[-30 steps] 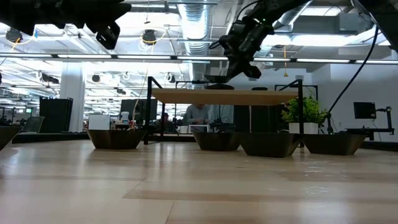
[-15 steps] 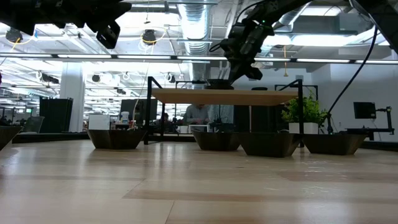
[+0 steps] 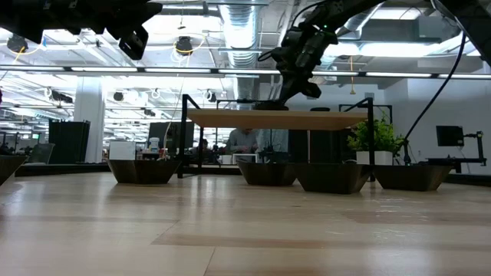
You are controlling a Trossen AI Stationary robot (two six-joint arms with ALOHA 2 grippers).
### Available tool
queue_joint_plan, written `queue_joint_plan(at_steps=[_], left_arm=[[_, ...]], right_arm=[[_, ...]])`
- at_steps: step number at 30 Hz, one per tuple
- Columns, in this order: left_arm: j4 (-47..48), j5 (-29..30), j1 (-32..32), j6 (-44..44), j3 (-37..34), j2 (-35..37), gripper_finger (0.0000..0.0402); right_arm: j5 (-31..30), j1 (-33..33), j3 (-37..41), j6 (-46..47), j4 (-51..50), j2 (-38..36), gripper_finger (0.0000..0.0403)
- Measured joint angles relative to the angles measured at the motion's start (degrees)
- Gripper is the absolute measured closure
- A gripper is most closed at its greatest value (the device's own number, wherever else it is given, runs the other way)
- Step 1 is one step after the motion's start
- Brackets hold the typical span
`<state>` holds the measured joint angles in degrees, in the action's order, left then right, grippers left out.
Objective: Pick & Place Mini shaped plates
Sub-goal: Stack the black leaf shaped plate on top of the other black leaf shaped plates on the shelf, then put the black distorted square plate on the shelf
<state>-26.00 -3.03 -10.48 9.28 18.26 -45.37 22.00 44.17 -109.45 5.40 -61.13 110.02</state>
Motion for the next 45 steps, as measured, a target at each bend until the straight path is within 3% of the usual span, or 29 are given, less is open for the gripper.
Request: queue_joint_plan(at_steps=[19, 31, 36, 40, 45], left_arm=[[-0.02, 0.00, 0.01, 0.00, 0.00, 0.00, 0.0317], [-0.02, 0.00, 0.01, 0.00, 0.00, 0.00, 0.0317], [-0.02, 0.00, 0.00, 0.02, 0.00, 0.00, 0.0317], [-0.02, 0.00, 0.02, 0.17, 0.00, 0.00, 0.0317], [0.02, 0.00, 0.01, 0.17, 0.00, 0.00, 0.0317]], right_arm=[[-1.08, 0.00, 0.00, -1.29, -0.51, -0.02, 0.0321], [-3.79, -0.42, 0.02, -5.39, -5.43, -0.81, 0.0252], [-11.84, -1.87, 0.02, -5.83, -5.51, -2.54, 0.0251], [-10.24, -4.12, 0.02, -6.64, -7.24, -6.02, 0.0266], [-6.70, -10.55, 0.02, -10.43, -16.21, -11.41, 0.0283]])
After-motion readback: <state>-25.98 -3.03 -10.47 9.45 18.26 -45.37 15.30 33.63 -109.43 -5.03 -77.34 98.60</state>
